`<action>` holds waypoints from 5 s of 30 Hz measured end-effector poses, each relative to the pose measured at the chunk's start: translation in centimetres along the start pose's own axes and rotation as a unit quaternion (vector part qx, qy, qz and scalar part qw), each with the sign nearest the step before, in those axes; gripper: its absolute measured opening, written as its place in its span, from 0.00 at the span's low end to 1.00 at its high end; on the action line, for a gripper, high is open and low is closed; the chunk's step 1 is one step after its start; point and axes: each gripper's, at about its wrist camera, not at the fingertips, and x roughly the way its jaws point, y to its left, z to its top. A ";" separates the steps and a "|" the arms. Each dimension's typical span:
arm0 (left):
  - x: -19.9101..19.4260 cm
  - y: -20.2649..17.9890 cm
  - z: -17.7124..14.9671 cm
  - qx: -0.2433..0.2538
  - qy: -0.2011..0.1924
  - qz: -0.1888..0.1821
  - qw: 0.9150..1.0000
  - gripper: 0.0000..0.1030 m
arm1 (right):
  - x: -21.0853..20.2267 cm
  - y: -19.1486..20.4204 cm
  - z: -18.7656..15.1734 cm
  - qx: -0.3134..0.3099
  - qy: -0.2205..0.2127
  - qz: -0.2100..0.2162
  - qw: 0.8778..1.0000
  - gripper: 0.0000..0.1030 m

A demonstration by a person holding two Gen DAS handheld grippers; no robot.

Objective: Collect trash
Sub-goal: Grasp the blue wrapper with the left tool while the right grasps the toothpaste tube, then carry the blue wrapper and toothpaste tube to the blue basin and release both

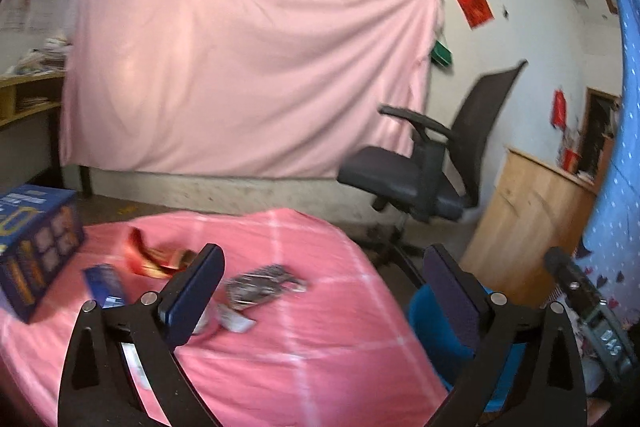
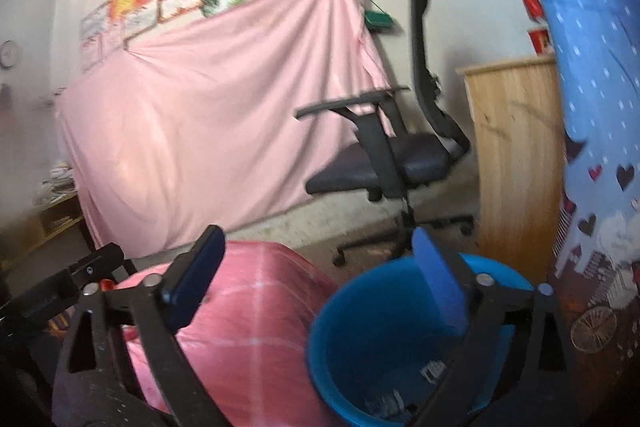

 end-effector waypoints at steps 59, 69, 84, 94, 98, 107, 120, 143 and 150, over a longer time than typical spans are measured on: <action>3.1 21.2 -3.5 -0.206 0.196 -0.021 0.958 0.30 | 16.0 18.0 -11.3 -0.153 0.366 0.178 0.900 0.66; 2.8 21.8 -2.6 -0.213 0.205 -0.027 0.955 0.12 | 15.2 18.1 -11.5 -0.155 0.369 0.198 0.895 0.49; -3.0 18.8 -2.9 -0.148 0.174 -0.021 0.973 0.09 | 9.8 14.8 -10.4 -0.142 0.341 0.191 0.909 0.47; -4.5 14.3 -1.8 -0.083 0.143 -0.019 0.986 0.09 | 7.0 13.7 -8.4 -0.122 0.256 0.195 0.939 0.47; -4.4 12.1 -0.8 -0.058 0.116 -0.021 0.991 0.09 | 5.3 12.9 -6.7 -0.108 0.191 0.194 0.956 0.47; -3.6 5.9 1.3 0.018 0.053 -0.049 0.997 0.09 | 1.9 10.2 -2.8 -0.075 0.056 0.160 0.983 0.47; 0.0 -2.9 2.3 0.071 0.040 -0.104 0.991 0.09 | -0.8 4.6 0.9 -0.048 -0.026 0.055 0.997 0.47; 9.3 -12.0 -1.6 0.073 0.158 -0.175 0.969 0.09 | 2.7 -5.6 0.0 0.048 0.085 -0.068 0.993 0.47; 10.8 -12.8 -3.0 0.078 0.186 -0.170 0.965 0.10 | 3.3 -6.8 -0.6 0.072 0.111 -0.064 0.989 0.47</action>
